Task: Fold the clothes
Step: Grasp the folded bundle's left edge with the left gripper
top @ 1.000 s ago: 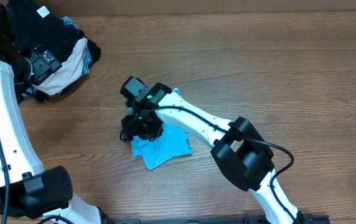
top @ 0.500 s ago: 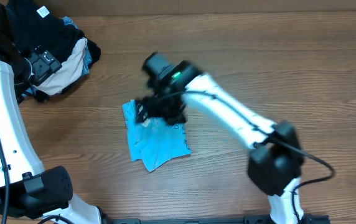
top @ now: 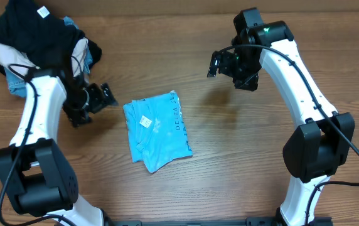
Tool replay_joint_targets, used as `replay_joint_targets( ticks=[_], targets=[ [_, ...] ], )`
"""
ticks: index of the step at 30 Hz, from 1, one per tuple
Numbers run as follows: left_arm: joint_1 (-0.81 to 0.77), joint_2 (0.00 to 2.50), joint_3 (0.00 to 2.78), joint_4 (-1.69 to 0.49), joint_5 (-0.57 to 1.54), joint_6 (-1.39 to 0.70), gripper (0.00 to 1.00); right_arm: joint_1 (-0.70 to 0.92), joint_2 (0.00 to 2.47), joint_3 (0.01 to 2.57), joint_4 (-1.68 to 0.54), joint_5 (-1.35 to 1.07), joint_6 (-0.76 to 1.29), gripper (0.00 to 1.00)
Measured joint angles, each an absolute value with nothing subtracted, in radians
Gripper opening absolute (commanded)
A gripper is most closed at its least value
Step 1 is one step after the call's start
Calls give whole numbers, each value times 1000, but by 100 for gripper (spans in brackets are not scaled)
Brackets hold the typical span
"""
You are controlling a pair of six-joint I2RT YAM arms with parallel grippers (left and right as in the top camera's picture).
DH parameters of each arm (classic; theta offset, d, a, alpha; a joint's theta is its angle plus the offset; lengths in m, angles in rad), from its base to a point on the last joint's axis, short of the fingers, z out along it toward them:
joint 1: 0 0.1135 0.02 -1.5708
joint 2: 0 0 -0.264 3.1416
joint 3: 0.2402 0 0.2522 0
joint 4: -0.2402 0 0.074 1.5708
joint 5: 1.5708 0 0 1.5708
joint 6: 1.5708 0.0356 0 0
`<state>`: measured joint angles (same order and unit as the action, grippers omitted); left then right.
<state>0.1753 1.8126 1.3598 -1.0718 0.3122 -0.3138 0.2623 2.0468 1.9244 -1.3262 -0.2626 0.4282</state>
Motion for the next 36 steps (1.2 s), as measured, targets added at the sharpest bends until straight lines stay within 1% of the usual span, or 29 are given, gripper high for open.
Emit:
replay_joint_targets(
  ticks=[6,11,17,24,32,36],
  targets=[
    [157,1814,1159,-837,478,-246,100,262,2047,1924,-1326,-255,396,100],
    [143,1814,1071,-726,574,-197,100,263,2047,1924,-1325,-242,391,100],
    [121,1814,1018,-686,649,-122,100,263,2047,1924,-1320,-235,392,100],
    [91,1798,948,-577,724,-104,100,263,2047,1883,-1298,-231,392,100],
    [53,1798,943,-549,728,-97,100,263,2047,1856,-1290,-231,391,100],
    [41,1796,943,-542,704,-131,100,263,2047,1856,-1287,-230,392,100]
  ],
)
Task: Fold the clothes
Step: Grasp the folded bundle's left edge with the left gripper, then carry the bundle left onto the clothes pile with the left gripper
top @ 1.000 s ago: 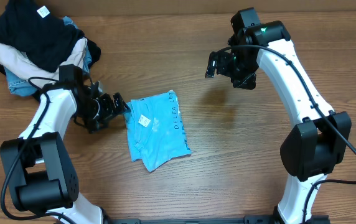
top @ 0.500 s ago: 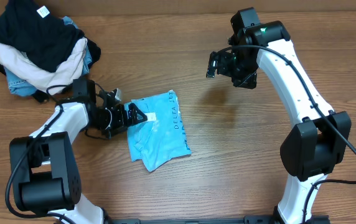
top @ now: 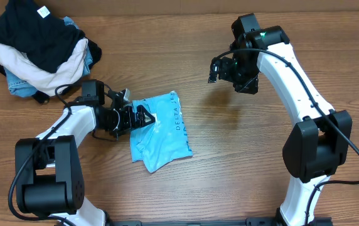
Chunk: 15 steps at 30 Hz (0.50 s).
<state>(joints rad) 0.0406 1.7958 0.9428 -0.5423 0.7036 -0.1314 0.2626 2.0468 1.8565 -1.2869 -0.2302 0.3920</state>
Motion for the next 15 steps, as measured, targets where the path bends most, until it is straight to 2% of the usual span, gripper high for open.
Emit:
replay_joint_targets(
  ticks=[2,5,9,10,13,15],
  targets=[
    [38,1796,943,-537,700,-147,100,263,2047,1856,-1285,-230,392,100],
    [23,1813,947,-501,707,-171,88,263,2047,1856,-1283,-230,391,100],
    [19,1854,959,-448,749,-196,86,263,2047,1856,-1283,-229,391,100],
    [19,1861,962,-440,760,-203,78,263,2047,1856,-1283,-229,391,100],
    [19,1873,962,-422,765,-210,30,263,2047,1856,-1281,-229,391,100],
    [20,1896,959,-407,740,-208,4,263,2047,1856,-1280,-228,391,100]
  ],
)
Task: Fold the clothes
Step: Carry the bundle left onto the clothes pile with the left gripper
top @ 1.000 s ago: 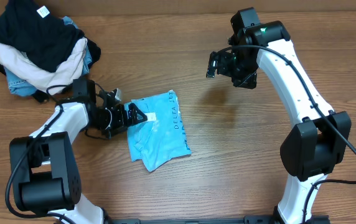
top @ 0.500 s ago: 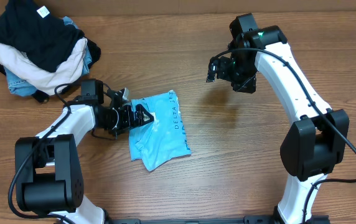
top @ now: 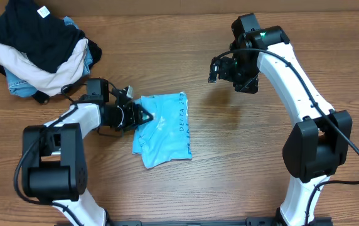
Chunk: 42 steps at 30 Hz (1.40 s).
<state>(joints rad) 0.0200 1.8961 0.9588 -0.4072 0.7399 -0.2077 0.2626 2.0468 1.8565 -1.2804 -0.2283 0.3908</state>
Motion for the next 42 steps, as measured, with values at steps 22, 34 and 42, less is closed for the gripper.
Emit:
replay_joint_targets(
  ticks=[22,34,42],
  targets=[
    [8,1841,1551,-573,609,-226,4,263,2047,1856,-1296,-228,377,100],
    [224,1840,1789,-487,199,-402,4,263,2047,1856,-1348,-215,366,100],
    [427,1851,1789,-371,250,-421,4,263,2047,1856,-1356,-209,365,100]
  ],
)
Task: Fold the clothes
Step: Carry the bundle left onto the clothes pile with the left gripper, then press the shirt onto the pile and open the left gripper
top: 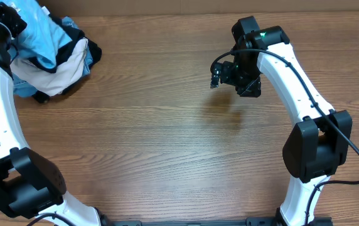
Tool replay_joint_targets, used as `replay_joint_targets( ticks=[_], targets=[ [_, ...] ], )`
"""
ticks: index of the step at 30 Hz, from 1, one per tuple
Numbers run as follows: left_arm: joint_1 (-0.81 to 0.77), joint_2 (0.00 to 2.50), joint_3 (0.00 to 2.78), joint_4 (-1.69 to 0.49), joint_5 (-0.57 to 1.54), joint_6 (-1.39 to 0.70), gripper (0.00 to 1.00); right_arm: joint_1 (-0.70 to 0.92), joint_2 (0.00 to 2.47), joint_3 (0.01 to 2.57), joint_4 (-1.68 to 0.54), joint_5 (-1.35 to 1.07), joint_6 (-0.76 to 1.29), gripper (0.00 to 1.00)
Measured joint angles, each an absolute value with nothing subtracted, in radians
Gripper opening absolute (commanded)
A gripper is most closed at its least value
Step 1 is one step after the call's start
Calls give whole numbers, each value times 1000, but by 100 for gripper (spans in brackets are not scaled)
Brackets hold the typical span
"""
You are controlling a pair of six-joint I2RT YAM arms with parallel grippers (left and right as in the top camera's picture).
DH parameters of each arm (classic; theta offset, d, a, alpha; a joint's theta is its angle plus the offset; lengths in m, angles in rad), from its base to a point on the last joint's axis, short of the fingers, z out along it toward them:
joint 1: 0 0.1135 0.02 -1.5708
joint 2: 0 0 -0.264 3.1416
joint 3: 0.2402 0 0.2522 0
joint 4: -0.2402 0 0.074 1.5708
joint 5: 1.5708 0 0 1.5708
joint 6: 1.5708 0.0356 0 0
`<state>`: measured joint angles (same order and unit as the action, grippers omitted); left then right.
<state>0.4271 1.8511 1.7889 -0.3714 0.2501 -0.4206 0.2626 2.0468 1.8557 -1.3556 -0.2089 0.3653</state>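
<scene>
The light blue garment point(36, 34) lies draped on top of the clothes pile point(60, 63) at the far left corner of the table. My left gripper point(2, 15) sits at the garment's left end, right at the frame's corner, and its jaws are too small and dark to read. My right gripper point(216, 76) hangs above the bare wood right of centre with nothing in it; from above its finger gap does not show.
The pile holds a white piece point(66, 59), a black piece and some denim, and reaches the table's far edge. The wooden table point(167, 144) fills the view. The arm bases stand at the near edge, left and right.
The blue garment was on the table centre with my left gripper at its left edge. Now it lies on the pile, my left gripper beside it. The right gripper has turned slightly.
The folded blue garment first lay alone at the table centre, my left gripper a little to its left. Then the left gripper was at the garment's left edge and the garment shifted slightly. Now the garment rests on the pile. The right arm stayed hovering.
</scene>
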Motion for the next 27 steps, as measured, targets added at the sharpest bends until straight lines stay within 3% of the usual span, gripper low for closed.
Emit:
replay_joint_targets(
  ticks=[7,13,15,16,18,19,27],
  targets=[
    [421,2001,1792,-254,316,-446,5,263,2047,1856,-1378,-209,366,100],
    [422,2045,1794,-229,328,-492,11,263,2047,1856,-1378,-209,365,100],
    [431,2045,1795,-247,292,-492,18,263,2047,1856,-1377,-209,366,100],
    [441,2045,1796,-262,268,-492,36,263,2047,1856,-1377,-209,366,100],
    [464,2046,1797,-281,250,-492,90,263,2047,1856,-1378,-209,366,100],
    [476,2046,1797,-292,240,-492,100,263,2047,1856,-1378,-209,365,100],
    [531,2049,1837,-481,101,-494,100,263,2047,1856,-1377,-209,365,100]
  ],
)
